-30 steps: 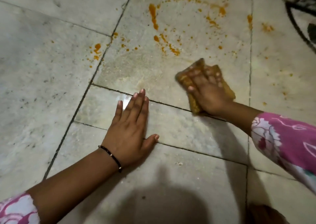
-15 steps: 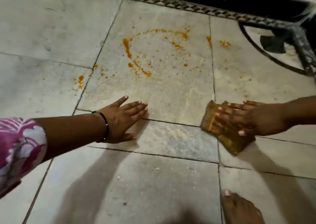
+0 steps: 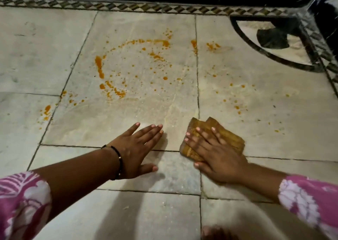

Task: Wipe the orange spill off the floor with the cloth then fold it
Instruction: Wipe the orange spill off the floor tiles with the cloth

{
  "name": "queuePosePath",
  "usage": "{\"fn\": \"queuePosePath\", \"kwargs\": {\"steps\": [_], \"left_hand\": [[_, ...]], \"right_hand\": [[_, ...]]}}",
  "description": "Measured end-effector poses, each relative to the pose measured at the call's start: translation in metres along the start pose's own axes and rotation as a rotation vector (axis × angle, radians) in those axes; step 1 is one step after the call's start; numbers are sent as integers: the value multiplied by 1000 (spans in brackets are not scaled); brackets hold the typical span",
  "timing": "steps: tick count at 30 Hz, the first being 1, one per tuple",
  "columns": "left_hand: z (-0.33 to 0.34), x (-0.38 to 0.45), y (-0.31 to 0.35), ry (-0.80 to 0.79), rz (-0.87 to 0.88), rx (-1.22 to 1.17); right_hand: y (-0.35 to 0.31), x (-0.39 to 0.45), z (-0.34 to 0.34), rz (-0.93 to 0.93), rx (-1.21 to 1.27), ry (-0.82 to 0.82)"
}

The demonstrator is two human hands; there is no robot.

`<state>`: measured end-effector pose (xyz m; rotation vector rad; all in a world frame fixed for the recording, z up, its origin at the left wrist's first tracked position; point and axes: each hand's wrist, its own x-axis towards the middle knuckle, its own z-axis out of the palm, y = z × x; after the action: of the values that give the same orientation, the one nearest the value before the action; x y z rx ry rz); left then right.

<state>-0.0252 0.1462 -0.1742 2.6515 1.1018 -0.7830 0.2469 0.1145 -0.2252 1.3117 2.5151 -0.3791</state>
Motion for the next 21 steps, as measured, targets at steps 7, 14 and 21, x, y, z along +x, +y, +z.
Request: {"fn": "queuePosePath", "kwargs": {"steps": [7, 14, 21], "left_hand": [[7, 76, 42, 123, -85, -229], [32, 91, 84, 250, -240, -369], [38, 88, 92, 309, -248, -379]], "right_hand": [[33, -31, 24, 16, 61, 141], [72, 41, 4, 351, 113, 298], [11, 6, 22, 291, 237, 360]]}}
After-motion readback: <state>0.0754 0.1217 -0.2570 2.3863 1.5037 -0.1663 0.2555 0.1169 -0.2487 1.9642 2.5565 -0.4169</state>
